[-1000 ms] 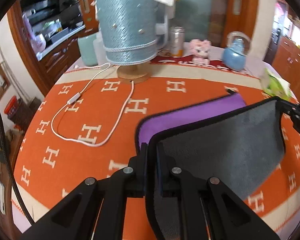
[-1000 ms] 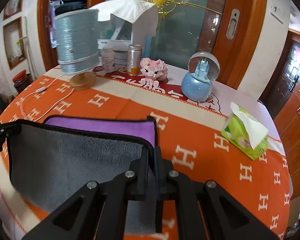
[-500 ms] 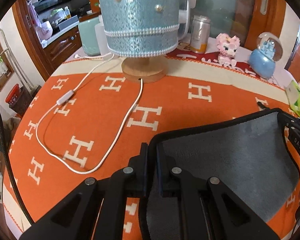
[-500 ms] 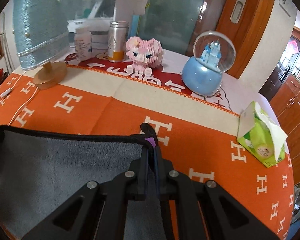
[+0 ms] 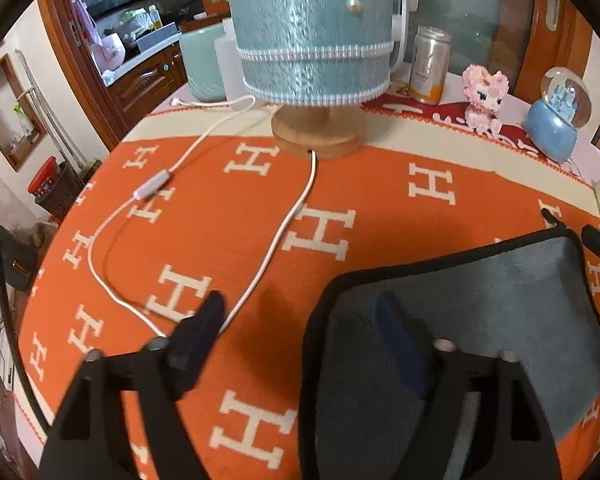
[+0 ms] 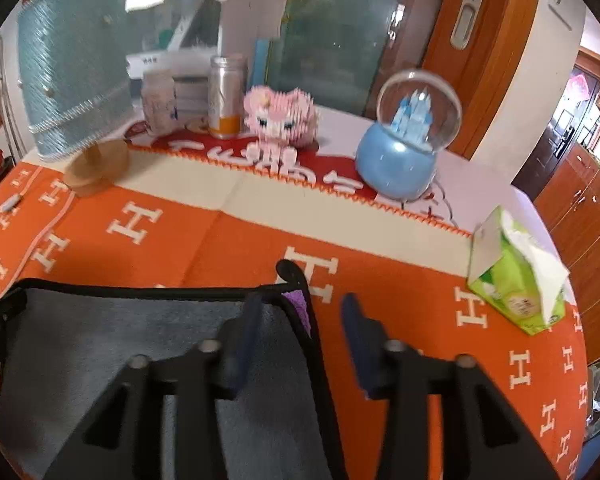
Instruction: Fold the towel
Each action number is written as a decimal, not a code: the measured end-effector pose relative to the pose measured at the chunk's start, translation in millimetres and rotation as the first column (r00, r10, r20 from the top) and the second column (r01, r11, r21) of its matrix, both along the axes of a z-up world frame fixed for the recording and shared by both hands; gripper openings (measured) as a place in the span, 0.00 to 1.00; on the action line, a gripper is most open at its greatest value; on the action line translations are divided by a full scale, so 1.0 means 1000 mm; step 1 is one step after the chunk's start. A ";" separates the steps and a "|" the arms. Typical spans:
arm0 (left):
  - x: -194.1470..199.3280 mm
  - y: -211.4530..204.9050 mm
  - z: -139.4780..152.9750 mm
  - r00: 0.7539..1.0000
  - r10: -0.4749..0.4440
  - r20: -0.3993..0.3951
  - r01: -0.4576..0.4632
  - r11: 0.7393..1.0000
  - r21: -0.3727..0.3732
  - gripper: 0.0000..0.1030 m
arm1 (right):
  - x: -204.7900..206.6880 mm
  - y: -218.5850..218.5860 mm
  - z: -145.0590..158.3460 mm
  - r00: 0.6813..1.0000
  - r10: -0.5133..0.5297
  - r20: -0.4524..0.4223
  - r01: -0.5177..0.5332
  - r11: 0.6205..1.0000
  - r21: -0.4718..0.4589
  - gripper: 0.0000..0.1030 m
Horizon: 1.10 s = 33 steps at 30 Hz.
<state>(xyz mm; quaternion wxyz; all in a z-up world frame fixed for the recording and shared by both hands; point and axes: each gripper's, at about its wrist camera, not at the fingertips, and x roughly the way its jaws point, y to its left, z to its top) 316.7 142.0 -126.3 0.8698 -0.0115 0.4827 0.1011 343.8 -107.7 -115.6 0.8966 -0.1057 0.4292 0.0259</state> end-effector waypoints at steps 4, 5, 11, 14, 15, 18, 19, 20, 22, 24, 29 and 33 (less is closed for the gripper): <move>-0.013 -0.002 0.020 1.000 -0.016 0.027 0.017 0.999 -0.035 0.91 | -0.018 0.001 0.021 0.999 0.029 0.020 -0.029 0.999 0.012 0.47; -0.018 -0.004 0.025 0.999 -0.022 0.031 0.024 0.999 -0.044 0.92 | -0.023 0.001 0.025 0.999 0.029 0.023 -0.030 0.999 0.016 0.47; -0.054 -0.024 0.055 0.996 -0.061 0.065 0.065 0.995 -0.076 0.99 | -0.055 0.000 0.043 0.999 0.039 0.009 -0.039 0.998 0.045 0.47; -0.071 -0.031 0.068 0.995 -0.064 0.078 0.071 0.993 -0.091 0.99 | -0.075 -0.002 0.052 0.999 0.041 -0.002 -0.041 0.997 0.072 0.47; -0.078 -0.033 0.073 0.995 -0.062 0.084 0.070 0.993 -0.094 0.99 | -0.083 -0.005 0.056 0.999 0.037 -0.006 -0.036 0.996 0.087 0.47; -0.100 -0.040 0.091 0.993 -0.042 0.107 0.052 0.994 -0.095 0.99 | -0.102 -0.009 0.063 0.999 0.036 -0.019 -0.034 0.992 0.119 0.47; -0.105 -0.041 0.096 0.993 -0.041 0.113 0.052 0.994 -0.097 0.99 | -0.110 -0.011 0.067 0.999 0.035 -0.019 -0.033 0.992 0.119 0.47; -0.112 -0.043 0.101 0.992 -0.040 0.119 0.052 0.994 -0.100 0.99 | -0.120 -0.012 0.071 0.999 0.035 -0.014 -0.033 0.993 0.115 0.47; -0.126 -0.047 0.109 0.991 -0.043 0.128 0.056 0.993 -0.107 0.99 | -0.136 -0.014 0.077 0.999 0.034 0.001 -0.034 0.994 0.105 0.47; -0.140 -0.053 0.116 0.991 -0.045 0.126 0.059 0.993 -0.105 0.99 | -0.152 -0.020 0.083 1.000 0.025 0.012 -0.026 0.993 0.111 0.47; -0.175 -0.067 0.125 0.987 -0.069 0.144 0.083 0.992 -0.091 0.99 | -0.187 -0.042 0.092 1.000 -0.015 0.010 0.013 0.987 0.159 0.47; -0.199 -0.077 0.130 0.982 -0.093 0.167 0.110 0.990 -0.092 0.99 | -0.210 -0.058 0.093 0.998 -0.054 -0.008 0.055 0.979 0.194 0.47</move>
